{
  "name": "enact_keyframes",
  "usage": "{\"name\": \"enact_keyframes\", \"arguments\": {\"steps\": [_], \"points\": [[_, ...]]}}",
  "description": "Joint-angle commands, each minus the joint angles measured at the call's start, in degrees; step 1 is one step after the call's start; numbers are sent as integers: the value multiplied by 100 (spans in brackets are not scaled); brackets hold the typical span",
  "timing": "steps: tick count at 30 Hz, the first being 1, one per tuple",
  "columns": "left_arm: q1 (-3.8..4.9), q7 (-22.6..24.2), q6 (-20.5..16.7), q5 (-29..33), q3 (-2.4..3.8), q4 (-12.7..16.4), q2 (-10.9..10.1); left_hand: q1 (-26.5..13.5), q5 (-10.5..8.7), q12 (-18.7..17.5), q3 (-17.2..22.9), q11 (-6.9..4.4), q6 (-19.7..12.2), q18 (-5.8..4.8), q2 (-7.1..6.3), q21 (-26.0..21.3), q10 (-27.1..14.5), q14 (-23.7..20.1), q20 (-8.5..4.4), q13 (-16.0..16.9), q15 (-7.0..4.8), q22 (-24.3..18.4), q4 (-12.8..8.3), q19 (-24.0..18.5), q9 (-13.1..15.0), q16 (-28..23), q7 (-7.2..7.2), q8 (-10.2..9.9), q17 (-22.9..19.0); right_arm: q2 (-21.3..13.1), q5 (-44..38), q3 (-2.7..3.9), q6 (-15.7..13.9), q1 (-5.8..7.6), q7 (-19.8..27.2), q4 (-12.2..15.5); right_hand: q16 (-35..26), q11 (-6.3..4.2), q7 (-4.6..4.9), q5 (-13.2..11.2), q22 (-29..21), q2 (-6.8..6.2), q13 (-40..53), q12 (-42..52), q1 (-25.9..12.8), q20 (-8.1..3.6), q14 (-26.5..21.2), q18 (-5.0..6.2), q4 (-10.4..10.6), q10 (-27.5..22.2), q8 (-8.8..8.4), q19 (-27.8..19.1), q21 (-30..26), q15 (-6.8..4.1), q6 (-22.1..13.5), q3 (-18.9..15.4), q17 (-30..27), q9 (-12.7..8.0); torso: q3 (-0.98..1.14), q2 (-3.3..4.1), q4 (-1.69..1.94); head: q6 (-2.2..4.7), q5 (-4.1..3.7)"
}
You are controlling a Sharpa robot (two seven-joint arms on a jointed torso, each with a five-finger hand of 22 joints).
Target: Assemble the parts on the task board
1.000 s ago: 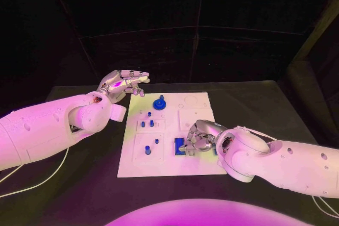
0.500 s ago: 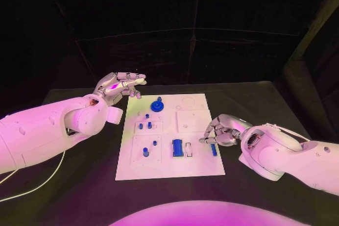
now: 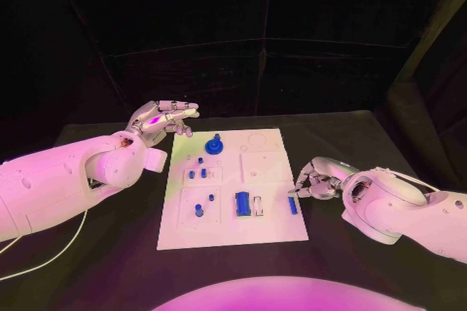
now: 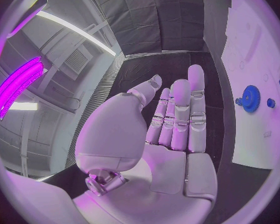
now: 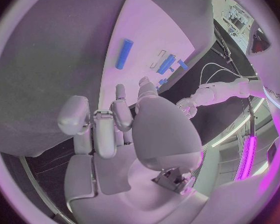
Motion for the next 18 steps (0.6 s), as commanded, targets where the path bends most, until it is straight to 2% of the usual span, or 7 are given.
{"name": "enact_keyframes", "arguments": {"steps": [1,7,10,18], "points": [[8,28,54,5,2,8,-2,-18,13,37,-20,15,-58,30,55,-24,-44,-28,24,-8,-4,-9,0,-5,-6,-28,0,33,-6,57,-380,-2,438,-4,-250,-36,-24,-7,4,41,-16,-77,-6,-32,-3,-3,332,-42,-1,-40,-25,-43,-36,-8,73,-51,212,17,0,-2,13,-8,-11],[8,28,56,5,1,11,-2,-18,13,37,-20,15,-58,30,55,-24,-44,-28,24,-8,-4,-9,0,-5,-6,-28,0,33,-6,201,-453,-3,682,-29,-360,-142,-32,-16,-6,-12,-28,-98,-13,-50,-34,-13,331,-41,46,-40,-35,-47,-49,-18,108,-101,207,30,-5,-1,22,-21,-46],[8,26,57,5,1,13,-6,-18,13,37,-20,15,-58,30,55,-24,-44,-28,24,-8,-4,-9,0,-5,-6,-28,0,33,-6,261,-472,-4,757,-48,-390,-181,-36,-20,-12,-54,-33,-112,-10,-52,-46,-18,332,-40,71,-37,-41,-48,-55,-22,123,-127,205,38,1,2,22,-26,-39],[8,25,61,5,1,11,-13,-18,13,37,-20,15,-58,30,55,-24,-44,-28,24,-8,-4,-9,0,-5,-6,-28,0,33,-6,339,-533,-4,884,-65,-444,-235,-33,-28,-23,-81,-33,-123,-7,-56,-25,-23,334,-41,78,-36,-34,-48,-58,-27,153,-139,215,53,-7,-4,16,-48,-36]]}}
